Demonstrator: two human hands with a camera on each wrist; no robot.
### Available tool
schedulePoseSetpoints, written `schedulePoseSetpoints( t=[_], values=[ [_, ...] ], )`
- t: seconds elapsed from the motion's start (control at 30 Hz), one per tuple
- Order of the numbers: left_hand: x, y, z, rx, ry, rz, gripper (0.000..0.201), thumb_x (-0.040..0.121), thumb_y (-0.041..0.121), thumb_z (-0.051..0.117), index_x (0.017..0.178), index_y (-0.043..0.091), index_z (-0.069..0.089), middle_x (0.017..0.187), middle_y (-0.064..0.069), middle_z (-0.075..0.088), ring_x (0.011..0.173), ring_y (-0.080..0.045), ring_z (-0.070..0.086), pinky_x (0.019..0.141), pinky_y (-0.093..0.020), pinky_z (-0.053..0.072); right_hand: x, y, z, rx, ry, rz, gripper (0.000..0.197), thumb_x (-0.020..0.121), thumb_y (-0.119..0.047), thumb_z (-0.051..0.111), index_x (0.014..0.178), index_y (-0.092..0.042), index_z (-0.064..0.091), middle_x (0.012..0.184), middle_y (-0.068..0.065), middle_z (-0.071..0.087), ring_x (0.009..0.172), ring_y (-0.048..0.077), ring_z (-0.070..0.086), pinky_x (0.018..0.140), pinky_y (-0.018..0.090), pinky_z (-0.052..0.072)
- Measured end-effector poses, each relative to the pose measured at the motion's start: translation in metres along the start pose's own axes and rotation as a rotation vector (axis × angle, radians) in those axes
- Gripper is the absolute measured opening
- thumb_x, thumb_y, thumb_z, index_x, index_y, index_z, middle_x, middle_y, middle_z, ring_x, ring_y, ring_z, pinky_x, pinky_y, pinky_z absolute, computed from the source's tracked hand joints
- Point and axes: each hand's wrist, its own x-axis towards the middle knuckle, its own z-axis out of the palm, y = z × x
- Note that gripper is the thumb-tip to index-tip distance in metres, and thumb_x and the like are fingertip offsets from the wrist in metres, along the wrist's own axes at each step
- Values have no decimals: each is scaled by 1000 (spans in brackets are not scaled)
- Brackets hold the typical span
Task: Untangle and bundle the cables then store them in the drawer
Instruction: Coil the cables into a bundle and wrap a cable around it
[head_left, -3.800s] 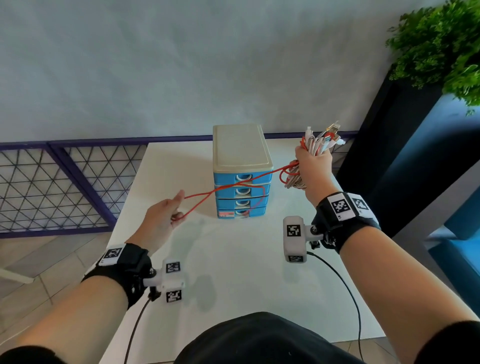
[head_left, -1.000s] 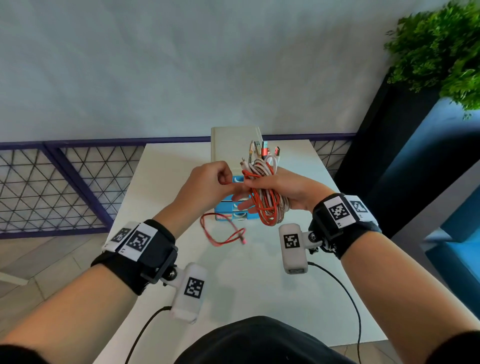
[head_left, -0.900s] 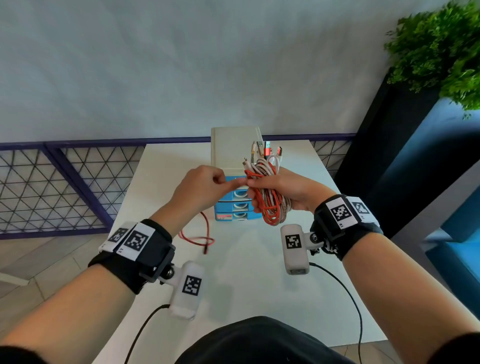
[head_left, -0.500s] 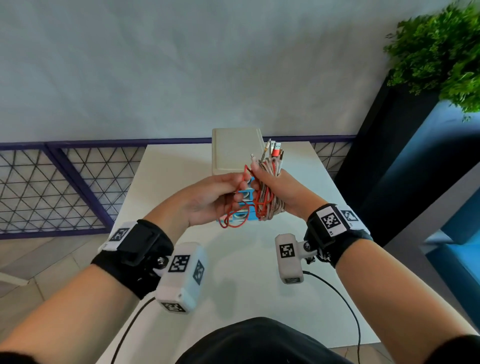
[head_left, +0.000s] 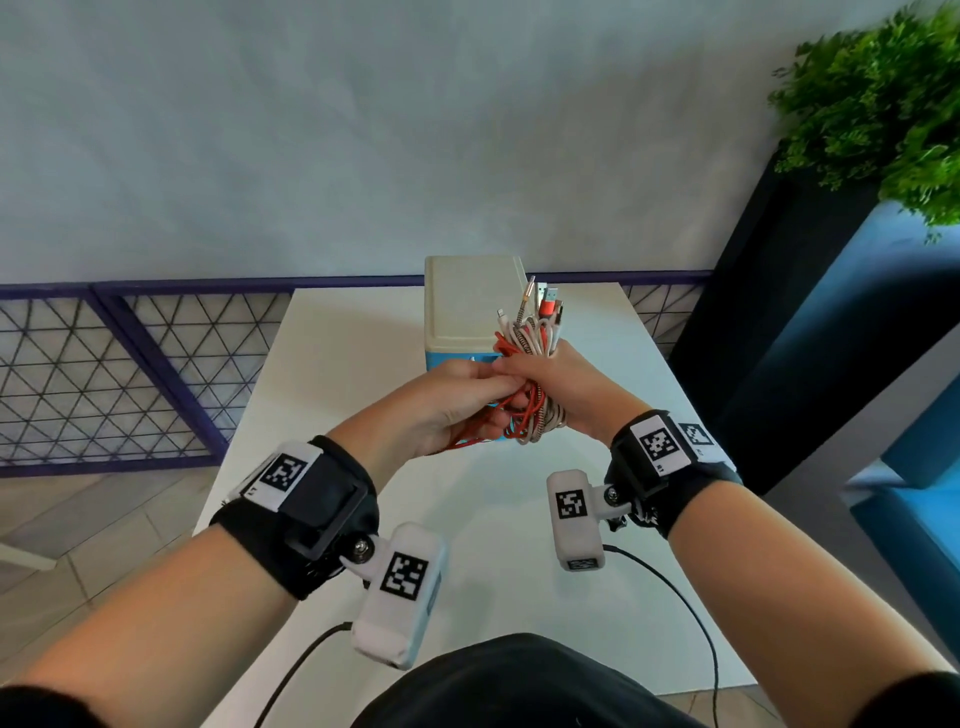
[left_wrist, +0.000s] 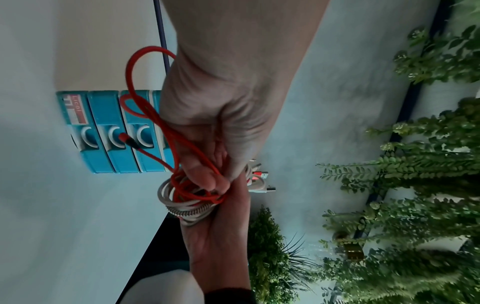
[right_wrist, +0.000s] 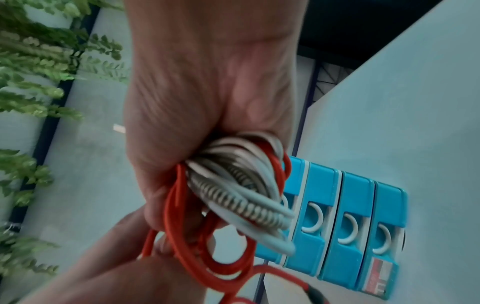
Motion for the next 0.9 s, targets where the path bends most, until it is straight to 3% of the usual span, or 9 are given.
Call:
schedulePoseSetpoints(
  t=[0.1, 0.2, 0.37, 0.43, 0.53, 0.6, 0.7, 0.83, 0.9],
  values=[
    [-4, 3, -7, -25, -116, -48, 26, 97, 28, 49, 74, 16, 53, 55, 6, 42, 36, -5, 30, 39, -17, 28, 8, 3, -1, -73, 180, -12, 5, 87, -10, 62, 90, -10, 58, 62, 1, 62, 59, 15, 62, 62, 31, 54],
    [-11, -5, -25, -24, -251, -84, 28, 99, 33, 43, 77, 18, 52, 53, 8, 32, 40, -6, 26, 39, -15, 28, 14, 5, -16, -18, 411, -18, 8, 86, -7, 59, 93, -9, 58, 73, 7, 61, 65, 20, 62, 74, 41, 55],
    [-11, -41, -48, 226, -404, -119, 31, 102, 29, 32, 85, 15, 54, 57, 7, 38, 52, -9, 46, 55, -22, 37, 14, -4, -32, 77, 538, -34, 7, 90, -9, 55, 95, -10, 51, 66, 4, 61, 49, 11, 63, 52, 27, 55],
    [-8, -56, -52, 364, -420, -87, 32, 103, 27, 30, 87, 14, 55, 60, 7, 42, 60, -9, 54, 67, -23, 41, 16, -6, -32, 77, 549, -34, 5, 90, -10, 55, 90, -12, 50, 67, 4, 62, 49, 11, 64, 54, 29, 57],
    [-5, -73, -55, 481, -404, -5, 34, 103, 24, 28, 88, 13, 57, 64, 3, 42, 66, -11, 55, 74, -21, 42, 17, -7, -32, 112, 548, -27, 6, 88, -13, 55, 91, -13, 50, 74, 8, 62, 58, 19, 65, 66, 45, 59],
    [-4, -81, -57, 415, -340, 22, 35, 103, 26, 30, 87, 13, 59, 60, 5, 41, 65, -12, 52, 71, -18, 42, 18, -8, -33, 158, 568, -30, 9, 88, -12, 55, 95, -12, 48, 76, 9, 62, 58, 19, 66, 65, 45, 59],
    [-5, -87, -57, 116, -235, 20, 39, 102, 28, 30, 86, 9, 61, 56, 6, 35, 57, -13, 44, 60, -14, 41, 16, -10, -34, 240, 586, -42, 10, 88, -8, 54, 96, -10, 48, 70, 7, 61, 53, 16, 66, 62, 39, 58],
    [-4, -82, -59, -45, -191, 4, 40, 101, 30, 34, 81, 13, 64, 59, 3, 35, 58, -13, 40, 61, -18, 37, 9, -14, -33, 405, 399, -152, 10, 91, 0, 50, 89, -10, 52, 67, 7, 58, 57, 18, 63, 66, 39, 56],
    [-3, -76, -61, 175, -166, 46, 36, 100, 31, 41, 81, 18, 69, 60, 3, 44, 60, -11, 45, 67, -22, 38, 7, -16, -32, 441, 268, -181, 13, 92, 3, 49, 95, -9, 53, 71, 7, 56, 63, 19, 62, 67, 38, 56]
  ],
)
